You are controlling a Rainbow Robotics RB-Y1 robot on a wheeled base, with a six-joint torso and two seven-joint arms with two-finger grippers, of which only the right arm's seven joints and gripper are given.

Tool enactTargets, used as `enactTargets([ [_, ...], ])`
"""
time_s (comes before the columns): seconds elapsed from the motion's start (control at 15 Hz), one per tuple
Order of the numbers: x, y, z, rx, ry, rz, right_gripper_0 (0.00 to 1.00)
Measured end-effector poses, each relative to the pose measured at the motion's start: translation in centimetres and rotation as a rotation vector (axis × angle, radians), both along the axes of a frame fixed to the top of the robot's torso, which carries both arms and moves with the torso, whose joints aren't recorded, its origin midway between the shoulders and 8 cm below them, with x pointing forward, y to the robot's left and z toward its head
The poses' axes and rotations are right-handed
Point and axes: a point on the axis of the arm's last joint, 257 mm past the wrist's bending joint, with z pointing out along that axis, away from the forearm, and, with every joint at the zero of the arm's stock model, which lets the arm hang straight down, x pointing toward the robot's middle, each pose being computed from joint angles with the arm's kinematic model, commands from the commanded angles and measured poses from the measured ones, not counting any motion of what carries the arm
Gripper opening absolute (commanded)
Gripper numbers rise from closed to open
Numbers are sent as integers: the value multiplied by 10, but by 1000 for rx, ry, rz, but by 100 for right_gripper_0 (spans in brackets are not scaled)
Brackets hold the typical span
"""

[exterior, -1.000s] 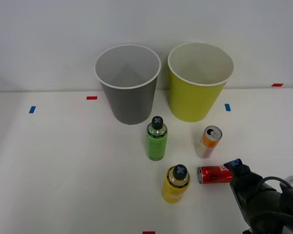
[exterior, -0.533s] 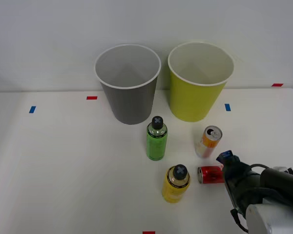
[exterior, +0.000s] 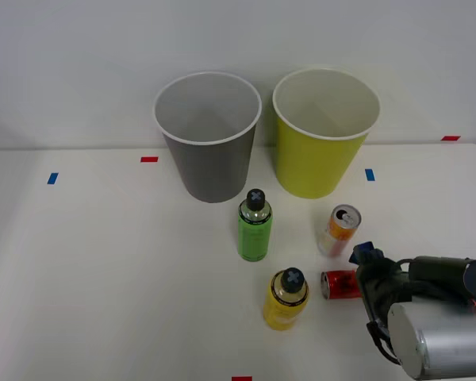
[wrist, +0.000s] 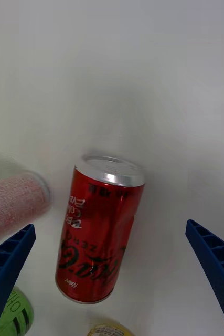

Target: Put cans in the gray bin, plastic bottles in the light green bin

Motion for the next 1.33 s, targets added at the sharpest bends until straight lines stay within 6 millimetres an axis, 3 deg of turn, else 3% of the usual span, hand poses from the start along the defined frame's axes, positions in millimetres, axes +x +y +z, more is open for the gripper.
enactTargets([
  [0.6, 22, 10, -11, 13, 27, 29, 100],
  [1.33, 21, 11, -16, -51, 41, 89, 100],
])
